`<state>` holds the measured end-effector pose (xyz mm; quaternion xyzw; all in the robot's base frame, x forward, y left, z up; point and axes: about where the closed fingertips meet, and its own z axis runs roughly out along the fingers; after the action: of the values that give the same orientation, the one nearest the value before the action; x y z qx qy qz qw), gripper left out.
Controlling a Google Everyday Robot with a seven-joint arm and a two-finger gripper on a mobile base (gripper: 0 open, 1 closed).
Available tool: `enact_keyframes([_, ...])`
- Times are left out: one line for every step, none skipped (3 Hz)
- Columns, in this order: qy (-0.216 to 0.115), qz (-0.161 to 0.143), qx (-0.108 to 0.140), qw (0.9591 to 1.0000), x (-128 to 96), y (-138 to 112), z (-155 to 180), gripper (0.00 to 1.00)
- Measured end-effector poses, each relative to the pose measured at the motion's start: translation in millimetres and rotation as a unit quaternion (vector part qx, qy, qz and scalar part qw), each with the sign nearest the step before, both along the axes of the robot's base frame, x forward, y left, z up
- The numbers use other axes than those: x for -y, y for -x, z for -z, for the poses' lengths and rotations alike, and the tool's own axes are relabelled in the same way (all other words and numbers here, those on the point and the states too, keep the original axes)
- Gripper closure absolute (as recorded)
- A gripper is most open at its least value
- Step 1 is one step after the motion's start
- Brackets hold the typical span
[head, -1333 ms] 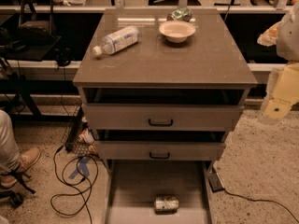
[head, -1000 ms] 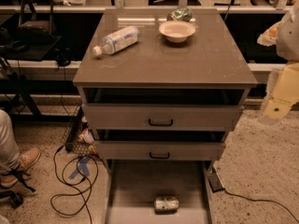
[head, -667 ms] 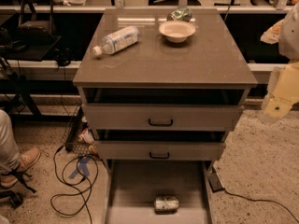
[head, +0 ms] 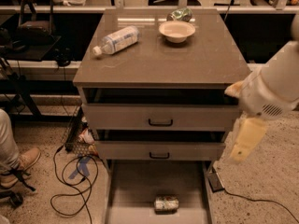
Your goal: Pick 7up can from bottom drawer and place on counter
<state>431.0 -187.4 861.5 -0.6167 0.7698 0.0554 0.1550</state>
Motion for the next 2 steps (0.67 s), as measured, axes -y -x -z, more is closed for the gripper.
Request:
enact_keyframes([-0.021, -0.024, -0.046, 0.9984, -31, 16, 86, 0.00])
enact_keyframes([-0.016, -0.028, -0.067, 0.9972, -32, 31, 110, 0.00])
